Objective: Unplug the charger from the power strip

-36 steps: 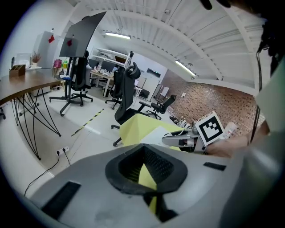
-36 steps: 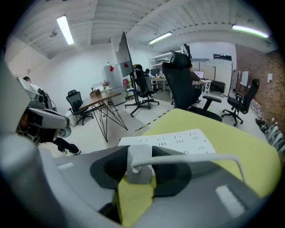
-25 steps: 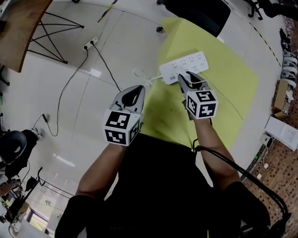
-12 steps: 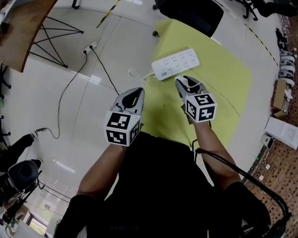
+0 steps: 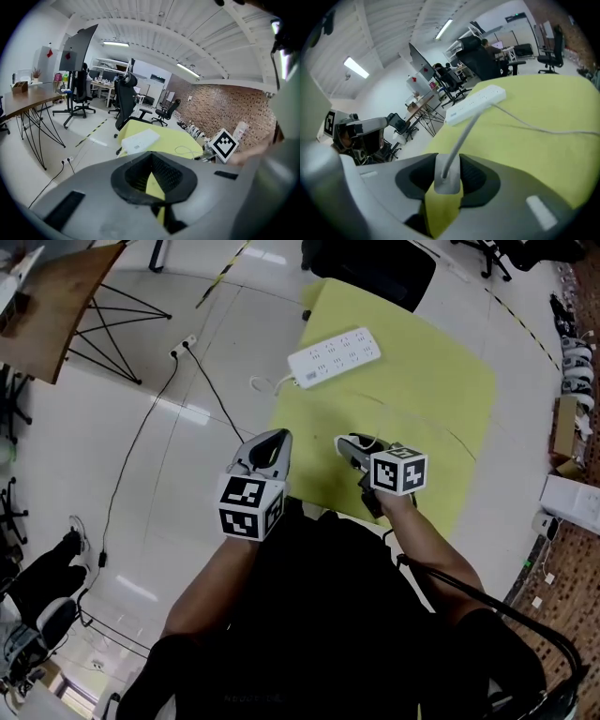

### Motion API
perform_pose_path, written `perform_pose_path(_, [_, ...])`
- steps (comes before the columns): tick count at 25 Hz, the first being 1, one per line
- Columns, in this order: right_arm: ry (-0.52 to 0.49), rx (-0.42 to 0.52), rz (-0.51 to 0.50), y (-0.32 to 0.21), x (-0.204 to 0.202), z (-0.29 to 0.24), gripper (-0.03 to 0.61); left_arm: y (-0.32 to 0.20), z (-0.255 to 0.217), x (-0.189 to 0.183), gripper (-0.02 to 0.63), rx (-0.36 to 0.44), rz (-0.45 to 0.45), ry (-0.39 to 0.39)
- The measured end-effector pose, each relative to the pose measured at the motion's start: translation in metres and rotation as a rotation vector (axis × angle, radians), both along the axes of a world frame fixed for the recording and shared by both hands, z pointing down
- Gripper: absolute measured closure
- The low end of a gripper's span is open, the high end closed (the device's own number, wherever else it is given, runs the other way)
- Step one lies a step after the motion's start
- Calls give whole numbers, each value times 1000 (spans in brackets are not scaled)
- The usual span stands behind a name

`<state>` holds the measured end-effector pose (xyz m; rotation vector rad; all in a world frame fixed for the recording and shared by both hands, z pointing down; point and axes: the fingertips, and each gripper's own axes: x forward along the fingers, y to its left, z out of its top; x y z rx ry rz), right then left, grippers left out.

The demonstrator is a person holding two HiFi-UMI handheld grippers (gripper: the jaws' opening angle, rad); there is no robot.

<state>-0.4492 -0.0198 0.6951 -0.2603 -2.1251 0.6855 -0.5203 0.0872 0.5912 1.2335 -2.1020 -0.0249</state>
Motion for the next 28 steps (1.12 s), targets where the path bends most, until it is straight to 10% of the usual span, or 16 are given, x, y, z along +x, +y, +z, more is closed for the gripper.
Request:
perform_pose_path(10, [81,-211,50,1,51,28,430,-15,-16,39,609,-8,23,-32])
perform_pose_path(13, [83,-249,82,-8,52,27,333,-20,-20,43,611,4,18,-23])
perform_pose_path(28, [65,25,47,-70,103,-6,207,-18,-53,61,609,20,-44,-97])
